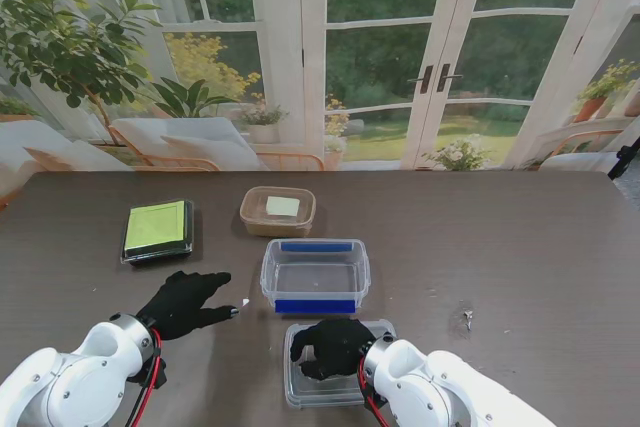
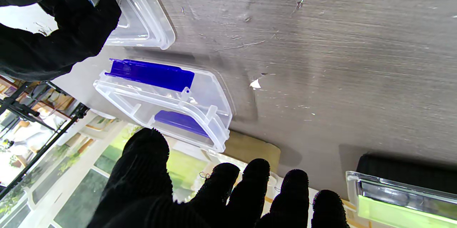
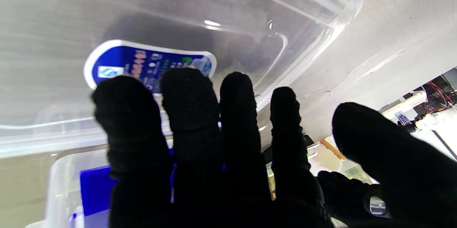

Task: Pair container bodies with their lids

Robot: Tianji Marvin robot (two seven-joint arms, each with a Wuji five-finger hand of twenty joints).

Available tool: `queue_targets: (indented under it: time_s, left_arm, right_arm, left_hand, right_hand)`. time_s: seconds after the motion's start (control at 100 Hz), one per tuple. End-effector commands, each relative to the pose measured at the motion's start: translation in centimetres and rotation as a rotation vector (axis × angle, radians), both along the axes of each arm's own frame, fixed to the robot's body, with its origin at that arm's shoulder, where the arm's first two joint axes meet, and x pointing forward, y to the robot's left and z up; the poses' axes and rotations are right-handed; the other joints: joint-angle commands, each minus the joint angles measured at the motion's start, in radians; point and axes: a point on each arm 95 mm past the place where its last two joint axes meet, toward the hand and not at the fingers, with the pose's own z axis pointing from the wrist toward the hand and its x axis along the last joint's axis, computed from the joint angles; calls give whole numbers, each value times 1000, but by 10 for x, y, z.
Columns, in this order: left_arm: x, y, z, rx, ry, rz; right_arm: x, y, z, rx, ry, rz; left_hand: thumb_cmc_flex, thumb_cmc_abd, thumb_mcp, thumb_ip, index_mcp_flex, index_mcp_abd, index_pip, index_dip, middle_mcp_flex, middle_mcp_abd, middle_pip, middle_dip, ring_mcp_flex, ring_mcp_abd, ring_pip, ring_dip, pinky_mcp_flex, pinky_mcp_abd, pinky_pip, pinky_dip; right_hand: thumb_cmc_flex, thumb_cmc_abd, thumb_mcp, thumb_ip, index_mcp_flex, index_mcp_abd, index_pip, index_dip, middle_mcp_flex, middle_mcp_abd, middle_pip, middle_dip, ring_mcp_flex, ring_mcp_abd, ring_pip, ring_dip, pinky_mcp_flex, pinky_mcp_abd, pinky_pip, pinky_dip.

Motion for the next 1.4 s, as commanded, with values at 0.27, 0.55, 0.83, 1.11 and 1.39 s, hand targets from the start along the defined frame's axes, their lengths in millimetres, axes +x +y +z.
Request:
queue_targets:
  time_s: [0.27,0.55,0.83,1.11,1.39]
  left_arm:
    - [-2,-1,-3,7,32,-7]
    - [-3,0,-3,11,38,-2]
    - [-7,1,-3,15,46,9]
    - [-6,1,-4,14,50,4]
    - [-4,1,-4,19,52,-1]
  right_arm:
    - [-1,1,-13,-36,36,22]
    - [0,13,-18,-34,46,36]
    - [2,15,-14,-38,33,30]
    - [9,6,-3,-49,-4,2]
    - [13,-1,5,-44,-26,-19]
  left_hand:
    - [25,54,-18,20,7,3,-15,-3,0,9,-6,-10,-22,-8,-19,-10,-23,-18,-25,-16]
    - [26,55,-18,21,6,1,-16,-3,0,8,-6,-10,-23,-7,-19,-11,-22,-18,-25,-17]
    - [26,54,-18,21,6,3,-16,-3,-1,11,-7,-10,-24,-8,-20,-11,-22,-18,-26,-19]
    - [25,55,-19,21,4,2,-16,-4,-2,9,-7,-10,-24,-8,-20,-11,-22,-19,-26,-20]
    - [25,56,-19,21,5,2,-16,-3,-1,9,-6,-10,-24,-8,-19,-10,-22,-18,-25,-20]
  right_hand:
    - [-28,44,-61,26,-32,2,0,-12,-28,9,12,-7,5,7,19,6,-378,11,54,31]
    - [-28,46,-62,26,-35,1,2,-10,-31,8,14,-7,4,6,20,7,-379,9,54,31]
    - [-30,48,-64,27,-36,0,5,-9,-30,7,17,-7,7,5,21,7,-376,4,55,31]
    - [-32,46,-66,26,-33,4,4,-10,-28,6,17,-9,11,4,23,6,-370,6,60,31]
    - [-32,45,-66,26,-25,6,5,-10,-24,8,17,-9,13,5,24,6,-370,8,60,30]
